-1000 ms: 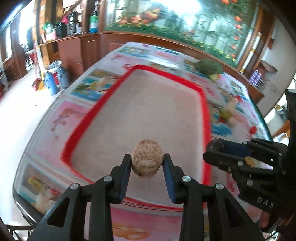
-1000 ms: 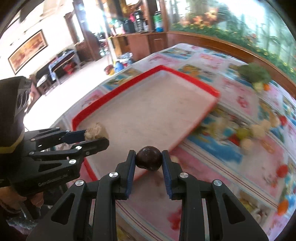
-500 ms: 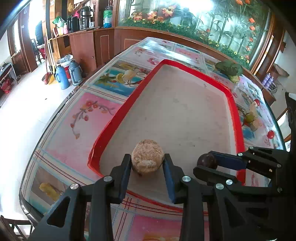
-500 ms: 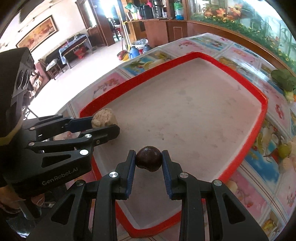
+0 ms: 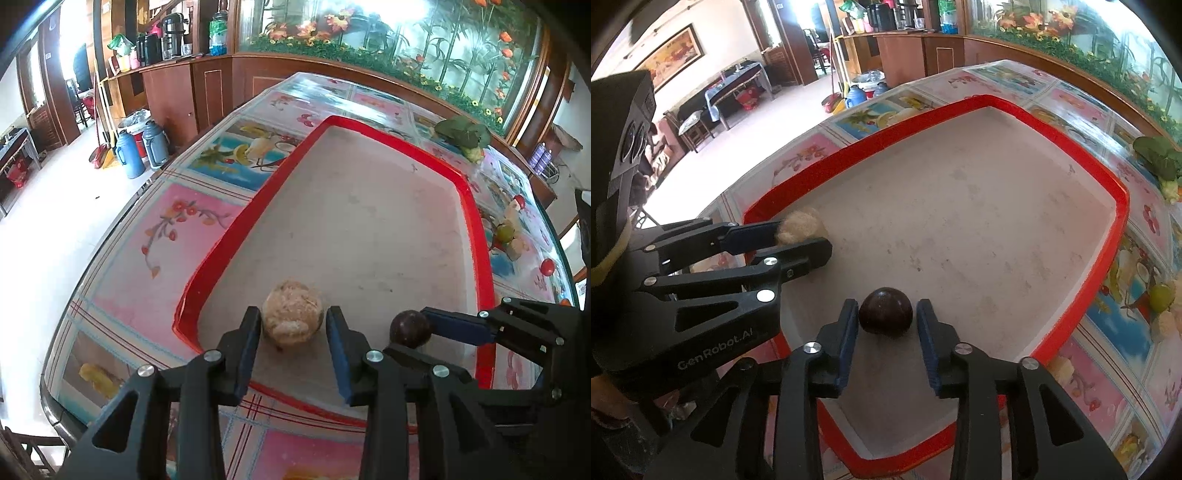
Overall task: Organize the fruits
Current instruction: 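Carry bun and ball over the tray and open both grippers to drop them, then withdraw both open grippers from the tray toward the remaining fruits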
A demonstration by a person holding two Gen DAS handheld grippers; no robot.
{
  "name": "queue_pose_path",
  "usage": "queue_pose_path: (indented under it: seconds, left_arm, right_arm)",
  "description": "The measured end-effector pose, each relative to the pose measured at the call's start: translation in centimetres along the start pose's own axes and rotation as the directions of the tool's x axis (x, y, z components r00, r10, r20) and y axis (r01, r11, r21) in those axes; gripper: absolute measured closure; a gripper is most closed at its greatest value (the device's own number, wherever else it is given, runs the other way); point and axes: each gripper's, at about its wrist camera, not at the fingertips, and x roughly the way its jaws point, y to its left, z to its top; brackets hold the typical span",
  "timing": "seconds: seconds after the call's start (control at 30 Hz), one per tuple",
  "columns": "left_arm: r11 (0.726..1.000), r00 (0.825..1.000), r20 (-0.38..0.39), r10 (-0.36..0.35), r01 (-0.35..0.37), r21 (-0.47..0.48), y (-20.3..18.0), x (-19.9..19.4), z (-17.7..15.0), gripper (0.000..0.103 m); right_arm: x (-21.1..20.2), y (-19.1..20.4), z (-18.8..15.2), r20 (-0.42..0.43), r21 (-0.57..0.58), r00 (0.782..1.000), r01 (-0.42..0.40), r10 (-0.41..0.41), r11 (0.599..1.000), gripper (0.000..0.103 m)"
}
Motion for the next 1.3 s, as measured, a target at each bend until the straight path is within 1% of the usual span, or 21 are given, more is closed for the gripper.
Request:
queue_pose_path:
  seconds: [0.07,0.13,0.2,0.27,0.4,0.57,0.63,0.8,0.87,0.9,0.97,1.0,1.17,1.3]
  left_arm:
    - [1.0,1.0,0.0,0.002,-0.002,0.003,-0.2,-0.1,0.0,0.058]
    - [1.0,1.0,0.003,0.008,-0.008,0.009,-0.6,-0.3,-0.1,0.051]
    - [1.0,1.0,0.009,0.015,-0.015,0.015,-0.9,-0.6,-0.3,0.046]
    - [1.0,1.0,0.014,0.017,-0.017,0.014,-1.2,-0.9,-0.4,0.045]
    - [1.0,1.0,0.019,0.02,-0.02,-0.007,-1.7,-1.5,-0.6,0.036]
    - [1.0,0.999,0.047,0.019,-0.019,-0.009,-2.8,-2.8,-0.9,0.029]
    - [0.999,0.998,0.057,0.029,-0.028,-0.018,-3.4,-3.3,-0.9,0.021]
    - [0.999,0.995,0.09,0.047,-0.046,-0.014,-5.2,-4.4,-0.9,0.02]
    - [0.999,0.996,0.084,0.034,-0.034,-0.004,-6.1,-4.4,-0.8,0.02]
    - [0.999,0.996,0.082,0.043,-0.043,-0.003,-6.5,-4.4,-0.9,0.02]
    - [0.997,0.993,0.087,0.074,-0.075,0.005,-7.5,-4.5,-1.0,0.021]
    - [0.998,0.994,0.085,0.064,-0.066,0.018,-8.1,-4.5,-1.0,0.021]
    - [0.997,0.995,0.088,0.049,-0.054,0.057,-10.9,-4.5,-1.0,0.02]
    - [0.994,0.996,0.081,0.029,-0.037,0.099,-13.5,-4.5,-1.1,0.02]
  right_arm:
    - [-0.1,0.0,-0.2,-0.002,-0.001,1.0,0.004,-0.004,1.0,0.068]
    - [-0.4,0.1,-0.4,-0.003,-0.002,1.0,0.007,-0.007,1.0,0.068]
    - [-0.8,0.0,-0.6,0.0,0.0,1.0,0.012,-0.012,1.0,0.068]
    - [-1.3,0.0,-0.8,0.001,0.002,1.0,0.015,-0.015,1.0,0.068]
    - [-2.5,0.0,-1.3,0.016,-0.004,0.999,0.03,-0.03,1.0,0.068]
    - [-4.4,-0.2,-2.3,0.04,0.01,0.998,0.044,-0.044,0.999,0.067]
    - [-5.1,-0.3,-2.6,0.05,0.014,0.998,0.045,-0.045,0.999,0.066]
    - [-7.2,-1.1,-3.9,0.076,0.026,0.994,0.074,-0.075,0.997,0.062]
    - [-7.8,-1.6,-4.3,0.083,0.038,0.992,0.09,-0.093,0.995,0.059]
    - [-8.3,-2.0,-4.6,0.089,0.05,0.991,0.099,-0.103,0.994,0.058]
    - [-9.0,-2.9,-5.3,0.099,0.073,0.988,0.111,-0.118,0.991,0.051]
    - [-9.6,-3.6,-5.7,0.105,0.092,0.986,0.116,-0.126,0.989,0.05]
    - [-11.3,-6.3,-7.7,0.117,0.156,0.981,0.133,-0.152,0.979,0.05]
    - [-12.3,-9.0,-9.6,0.113,0.225,0.977,0.152,-0.181,0.962,0.05]
